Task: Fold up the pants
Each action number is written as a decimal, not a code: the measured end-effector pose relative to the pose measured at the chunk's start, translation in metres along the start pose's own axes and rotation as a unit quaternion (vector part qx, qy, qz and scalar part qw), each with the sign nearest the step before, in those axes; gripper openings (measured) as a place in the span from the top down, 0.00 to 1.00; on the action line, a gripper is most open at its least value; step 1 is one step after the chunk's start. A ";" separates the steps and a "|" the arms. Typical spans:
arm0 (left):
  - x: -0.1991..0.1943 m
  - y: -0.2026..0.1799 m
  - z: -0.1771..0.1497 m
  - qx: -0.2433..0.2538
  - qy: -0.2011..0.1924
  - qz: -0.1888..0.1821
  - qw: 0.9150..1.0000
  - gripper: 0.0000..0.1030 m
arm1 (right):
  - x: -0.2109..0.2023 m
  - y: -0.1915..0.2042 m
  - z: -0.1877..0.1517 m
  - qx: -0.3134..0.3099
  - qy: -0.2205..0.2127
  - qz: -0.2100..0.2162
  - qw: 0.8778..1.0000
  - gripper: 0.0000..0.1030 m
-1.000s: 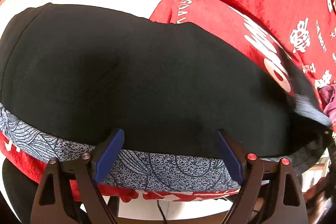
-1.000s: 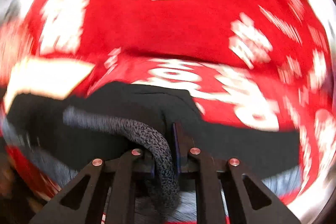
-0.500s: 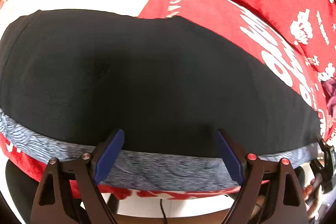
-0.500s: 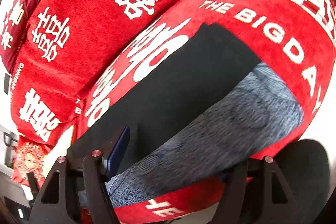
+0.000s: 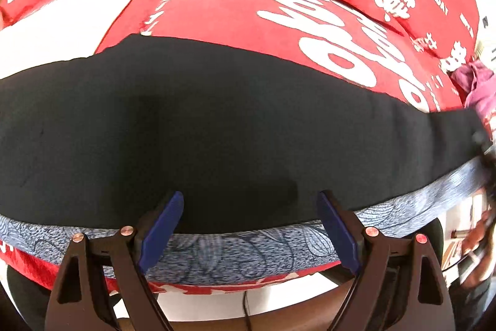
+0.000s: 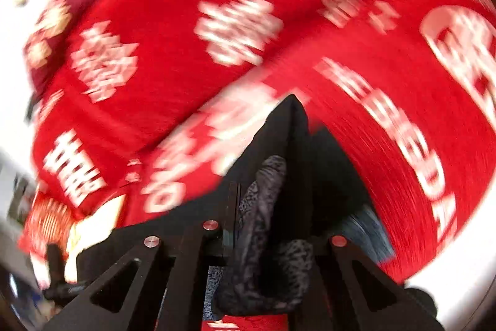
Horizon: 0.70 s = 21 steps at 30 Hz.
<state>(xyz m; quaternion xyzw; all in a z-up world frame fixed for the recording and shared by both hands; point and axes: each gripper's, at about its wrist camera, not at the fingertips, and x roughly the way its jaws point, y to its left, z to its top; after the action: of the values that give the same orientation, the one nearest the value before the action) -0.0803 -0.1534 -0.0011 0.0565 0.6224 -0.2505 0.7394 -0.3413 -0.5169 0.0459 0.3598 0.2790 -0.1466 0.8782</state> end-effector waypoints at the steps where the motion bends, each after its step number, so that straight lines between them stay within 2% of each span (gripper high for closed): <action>1: 0.001 -0.002 0.000 0.000 0.002 0.002 1.000 0.14 | -0.006 0.011 0.005 -0.023 -0.011 0.005 1.000 0.94; 3: 0.004 -0.004 -0.001 -0.004 0.005 0.002 1.000 0.14 | -0.011 0.021 0.012 -0.049 -0.034 0.014 0.998 0.94; 5: 0.004 -0.006 -0.001 -0.004 0.004 0.002 1.000 0.14 | 0.000 0.007 0.012 -0.050 -0.028 -0.016 0.998 0.94; 7: 0.002 -0.009 -0.002 0.003 0.002 0.006 1.000 0.14 | 0.024 -0.027 0.006 -0.012 0.018 -0.049 0.999 0.94; 10: 0.001 -0.013 -0.005 0.010 0.005 0.010 1.000 0.14 | 0.049 -0.057 -0.014 0.016 0.069 -0.066 0.995 0.93; 11: 0.002 -0.014 -0.005 0.010 0.006 0.011 1.000 0.14 | 0.045 -0.059 -0.015 0.022 0.055 -0.058 0.997 0.82; 13: 0.003 -0.016 -0.004 0.010 0.008 0.009 1.000 0.14 | 0.036 -0.065 -0.013 0.053 0.052 -0.064 0.995 0.67; 15: 0.004 -0.021 -0.004 0.014 0.009 0.009 1.000 0.14 | 0.027 -0.072 -0.009 0.077 0.044 -0.070 0.994 0.63; 16: 0.003 -0.023 -0.003 0.017 0.008 0.007 1.000 0.14 | 0.018 -0.077 -0.007 0.087 0.039 -0.087 0.992 0.49; 17: 0.002 -0.026 -0.003 0.019 0.006 0.004 1.000 0.14 | 0.010 -0.080 -0.006 0.093 0.032 -0.121 0.988 0.31; 18: 0.000 -0.030 -0.001 0.022 0.003 0.001 1.000 0.14 | -0.002 -0.083 -0.005 0.102 0.020 -0.168 0.980 0.26; 19: -0.001 -0.033 0.000 0.026 0.001 0.000 1.000 0.14 | -0.015 -0.085 -0.005 0.110 0.002 -0.186 0.976 0.26; 21: -0.002 -0.042 0.004 0.033 -0.003 -0.004 0.999 0.14 | -0.032 -0.081 -0.005 0.113 -0.034 -0.196 0.973 0.26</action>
<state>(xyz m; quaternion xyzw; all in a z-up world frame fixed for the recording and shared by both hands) -0.0954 -0.1905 0.0108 0.0774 0.6116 -0.2743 0.7381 -0.4059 -0.5682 0.0169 0.3902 0.2957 -0.3586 0.7948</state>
